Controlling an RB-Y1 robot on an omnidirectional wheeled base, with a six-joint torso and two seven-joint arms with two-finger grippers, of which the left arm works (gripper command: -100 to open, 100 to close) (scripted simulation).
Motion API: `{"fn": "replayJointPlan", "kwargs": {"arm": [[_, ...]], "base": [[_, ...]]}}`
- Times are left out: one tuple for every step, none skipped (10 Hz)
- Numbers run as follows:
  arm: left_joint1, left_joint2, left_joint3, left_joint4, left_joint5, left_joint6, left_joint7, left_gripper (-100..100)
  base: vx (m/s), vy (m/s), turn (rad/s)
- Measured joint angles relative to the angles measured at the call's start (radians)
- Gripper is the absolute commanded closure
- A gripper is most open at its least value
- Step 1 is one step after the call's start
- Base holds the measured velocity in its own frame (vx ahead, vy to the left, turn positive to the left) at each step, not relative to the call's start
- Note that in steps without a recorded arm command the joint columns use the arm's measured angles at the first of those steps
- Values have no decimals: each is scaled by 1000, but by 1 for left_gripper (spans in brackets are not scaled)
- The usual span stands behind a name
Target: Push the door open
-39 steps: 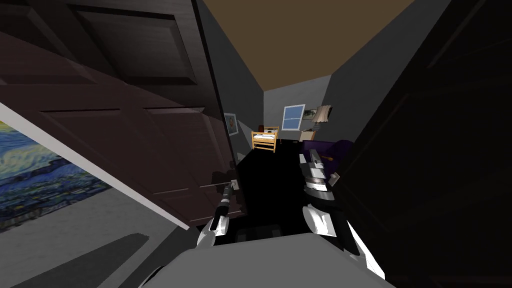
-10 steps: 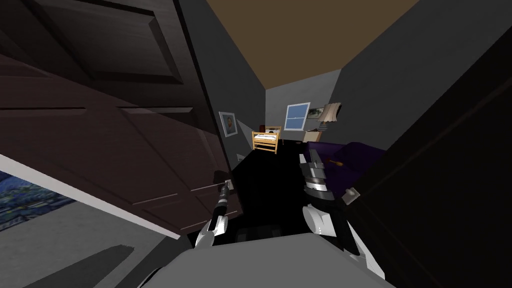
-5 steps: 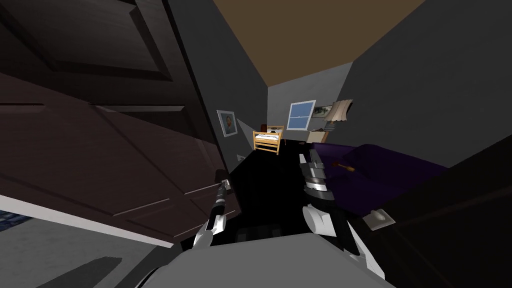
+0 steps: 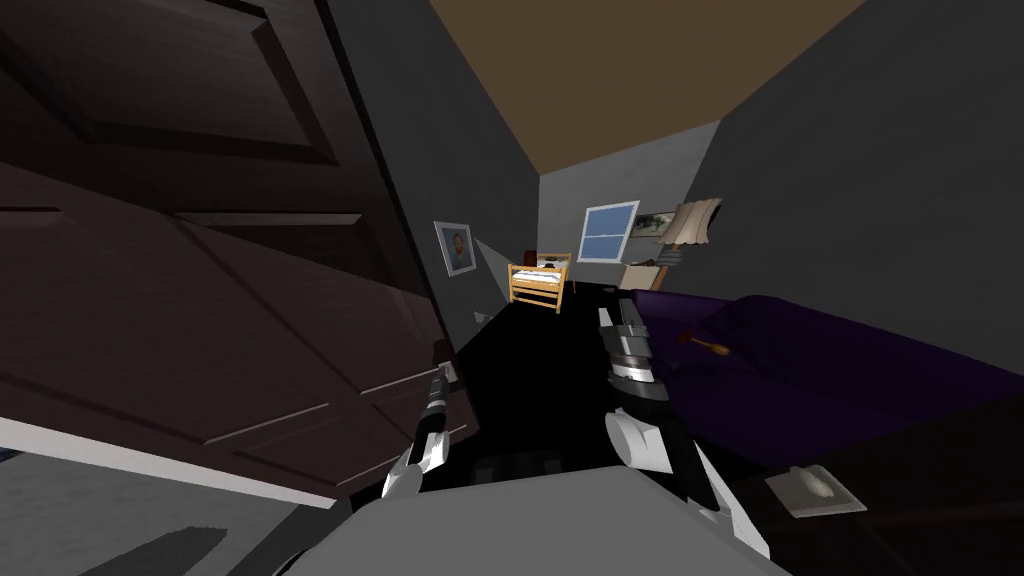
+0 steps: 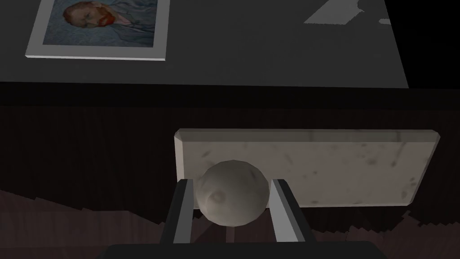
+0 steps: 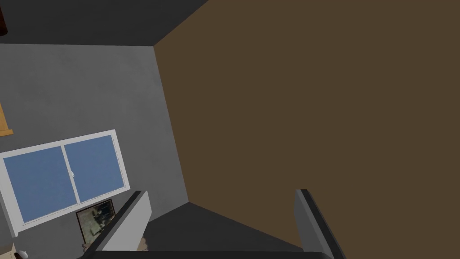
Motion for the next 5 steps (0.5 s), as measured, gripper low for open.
{"fn": "replayJointPlan", "kwargs": {"arm": [[8, -2, 8, 1, 5, 0, -4, 100], [32, -6, 15, -43, 9, 21, -11, 100], [13, 2, 21, -18, 13, 12, -10, 100], [-13, 8, 33, 32, 21, -14, -11, 100], [-12, 10, 40, 34, 25, -21, -13, 100]], "base": [[219, -27, 45], [135, -13, 19], [192, -1, 28], [185, -19, 26], [77, -19, 21]]}}
